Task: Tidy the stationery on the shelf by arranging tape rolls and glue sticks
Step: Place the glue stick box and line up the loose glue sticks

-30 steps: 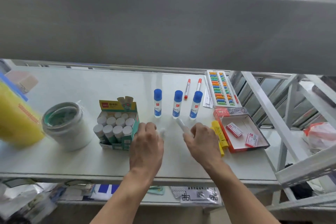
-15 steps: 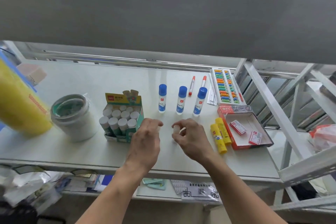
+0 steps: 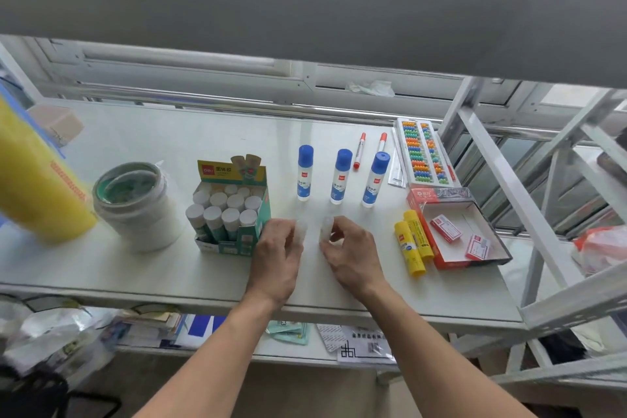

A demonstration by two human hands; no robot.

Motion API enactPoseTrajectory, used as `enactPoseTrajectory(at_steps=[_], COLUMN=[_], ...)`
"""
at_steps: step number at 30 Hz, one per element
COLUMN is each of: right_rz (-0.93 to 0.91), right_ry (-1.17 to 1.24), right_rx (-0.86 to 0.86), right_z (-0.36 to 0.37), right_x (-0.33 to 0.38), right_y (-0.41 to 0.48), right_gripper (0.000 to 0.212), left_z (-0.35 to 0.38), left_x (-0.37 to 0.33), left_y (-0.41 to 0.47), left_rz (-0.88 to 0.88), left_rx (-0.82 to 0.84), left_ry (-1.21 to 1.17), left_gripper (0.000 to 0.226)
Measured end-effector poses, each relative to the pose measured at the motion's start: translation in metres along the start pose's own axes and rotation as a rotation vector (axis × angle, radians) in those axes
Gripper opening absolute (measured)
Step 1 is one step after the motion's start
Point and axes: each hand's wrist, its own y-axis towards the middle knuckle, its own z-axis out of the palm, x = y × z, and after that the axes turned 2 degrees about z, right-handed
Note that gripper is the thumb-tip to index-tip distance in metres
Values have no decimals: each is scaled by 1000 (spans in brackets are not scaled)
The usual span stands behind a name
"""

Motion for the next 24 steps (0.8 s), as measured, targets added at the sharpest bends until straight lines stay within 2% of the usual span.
enactPoseTrajectory(at_steps=[3, 7, 10, 15, 21, 24], right_rz=[2, -2, -13, -11, -43, -40], right_ry=[-20, -2, -16, -67, -67, -68], right_rx=[2, 10, 27, 7, -12, -21], right_z=[5, 9, 12, 15, 13, 13], right_x=[-3, -5, -5, -8, -9, -8], right_y=[1, 4, 5, 6, 9, 6], right_gripper=[19, 13, 8, 13, 7, 11], left_z=[2, 4, 5, 8, 11, 13], left_x=[1, -4, -4, -3, -5, -4], left_y=[1, 1, 0, 1, 4, 3], left_rz=[-3, -27, -16, 1, -11, 10], left_rx=[-20, 11, 19, -8, -29, -47], left_ry=[27, -80, -65, 18, 68, 85], left_gripper=[5, 22, 18, 9, 18, 16])
